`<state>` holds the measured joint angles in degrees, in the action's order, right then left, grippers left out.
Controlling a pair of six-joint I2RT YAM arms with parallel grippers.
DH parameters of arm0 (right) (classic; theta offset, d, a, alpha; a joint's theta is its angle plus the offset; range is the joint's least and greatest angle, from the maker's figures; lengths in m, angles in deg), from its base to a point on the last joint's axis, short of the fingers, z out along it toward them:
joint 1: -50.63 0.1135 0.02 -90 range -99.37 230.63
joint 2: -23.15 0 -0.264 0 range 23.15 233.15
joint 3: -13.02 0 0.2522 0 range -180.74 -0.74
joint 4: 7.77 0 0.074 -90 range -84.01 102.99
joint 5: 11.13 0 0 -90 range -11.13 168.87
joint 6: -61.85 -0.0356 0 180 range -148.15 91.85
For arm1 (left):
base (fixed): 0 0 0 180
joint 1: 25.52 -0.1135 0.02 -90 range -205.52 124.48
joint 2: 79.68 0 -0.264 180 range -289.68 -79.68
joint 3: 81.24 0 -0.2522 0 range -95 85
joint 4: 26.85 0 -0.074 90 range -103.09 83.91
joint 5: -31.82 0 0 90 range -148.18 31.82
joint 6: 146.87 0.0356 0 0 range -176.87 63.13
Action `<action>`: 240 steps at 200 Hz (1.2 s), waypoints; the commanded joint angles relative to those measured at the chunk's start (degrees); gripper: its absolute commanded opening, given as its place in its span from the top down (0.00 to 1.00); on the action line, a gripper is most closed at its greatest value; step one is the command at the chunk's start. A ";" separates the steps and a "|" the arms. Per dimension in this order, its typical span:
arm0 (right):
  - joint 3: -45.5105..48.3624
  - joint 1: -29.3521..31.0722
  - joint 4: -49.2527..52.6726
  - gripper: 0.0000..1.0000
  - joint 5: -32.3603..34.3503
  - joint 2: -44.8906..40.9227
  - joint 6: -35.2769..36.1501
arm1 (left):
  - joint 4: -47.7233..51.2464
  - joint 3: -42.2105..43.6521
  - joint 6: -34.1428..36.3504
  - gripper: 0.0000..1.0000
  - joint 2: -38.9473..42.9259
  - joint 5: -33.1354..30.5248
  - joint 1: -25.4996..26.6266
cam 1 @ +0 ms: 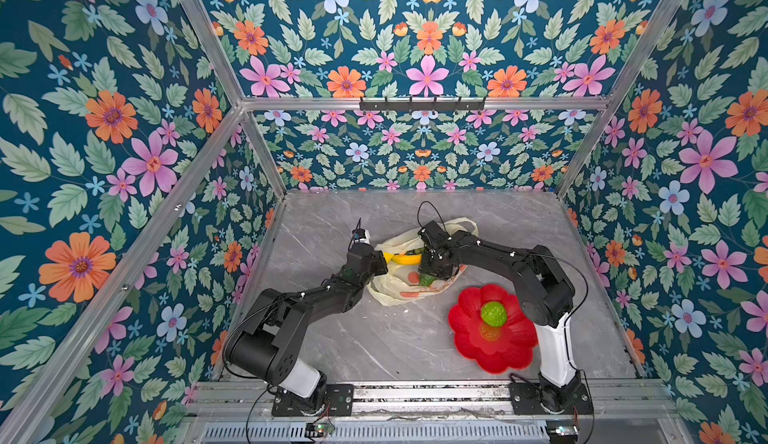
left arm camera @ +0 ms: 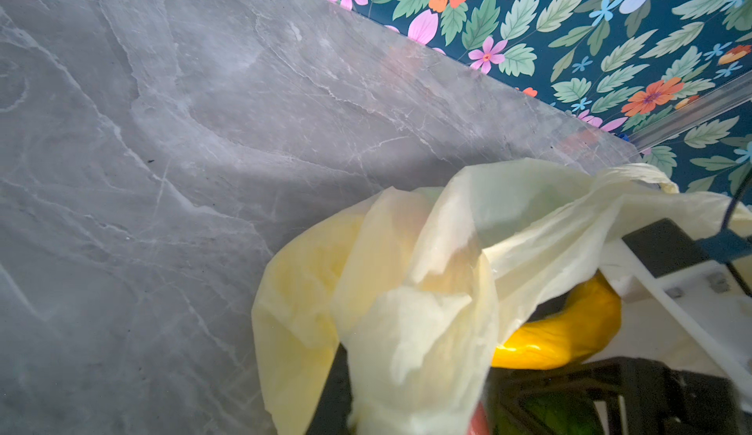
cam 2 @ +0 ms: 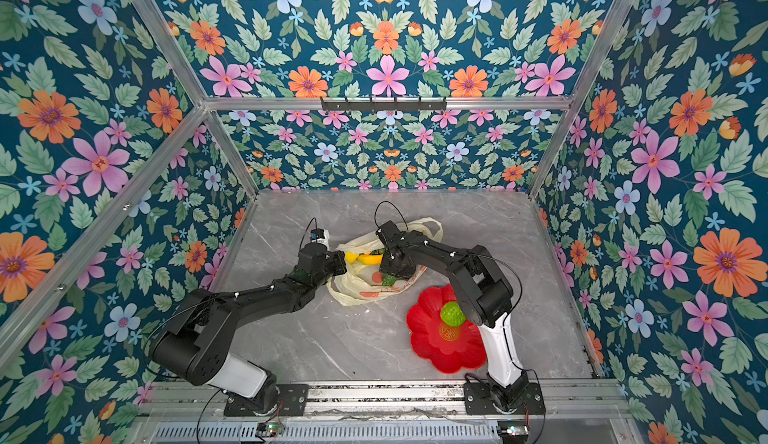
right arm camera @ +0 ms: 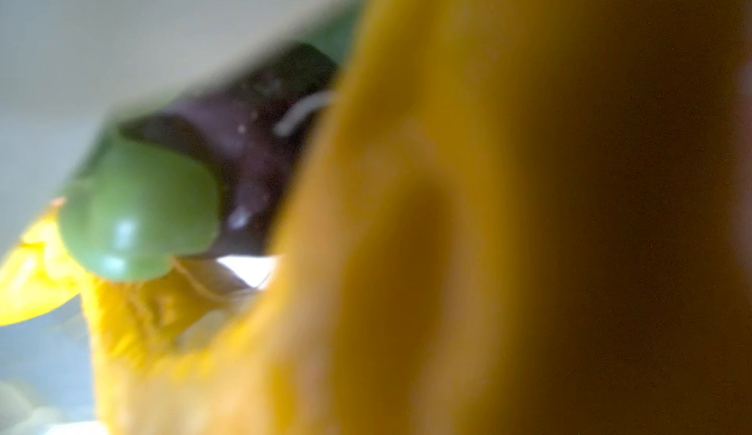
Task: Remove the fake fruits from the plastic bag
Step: 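Grasp the dark green fruit inside the bag with the right gripper, then carry the dark green fruit over the red plate with the right gripper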
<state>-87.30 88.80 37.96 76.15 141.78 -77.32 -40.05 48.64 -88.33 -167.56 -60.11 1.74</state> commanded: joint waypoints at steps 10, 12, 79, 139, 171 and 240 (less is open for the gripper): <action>-0.21 0.23 1.13 0.49 -0.01 -1.26 1.48 | -0.11 -0.19 0.35 0.90 -0.12 -0.62 -0.01; -0.21 0.23 1.16 0.49 0.00 -1.40 1.52 | -0.11 -0.13 0.35 0.90 -0.15 -0.61 -0.02; 0.52 0.82 2.59 0.49 1.73 -7.26 4.03 | -0.11 -0.31 0.35 0.90 -0.56 -0.44 -0.01; 1.86 1.98 7.91 0.49 4.94 -14.28 6.45 | -0.02 -0.35 0.44 0.90 -0.54 -0.59 -0.01; 5.71 2.30 11.31 0.49 5.27 -19.85 6.87 | 0.02 -0.34 0.44 0.90 -0.37 -0.42 -0.01; 15.82 2.63 22.06 0.49 4.83 -33.22 7.09 | 0.07 -0.38 0.35 0.90 -0.39 -0.09 -0.02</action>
<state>-73.64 91.25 53.85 80.67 111.57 -71.05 -40.03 48.64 -88.29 -167.95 -60.24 1.74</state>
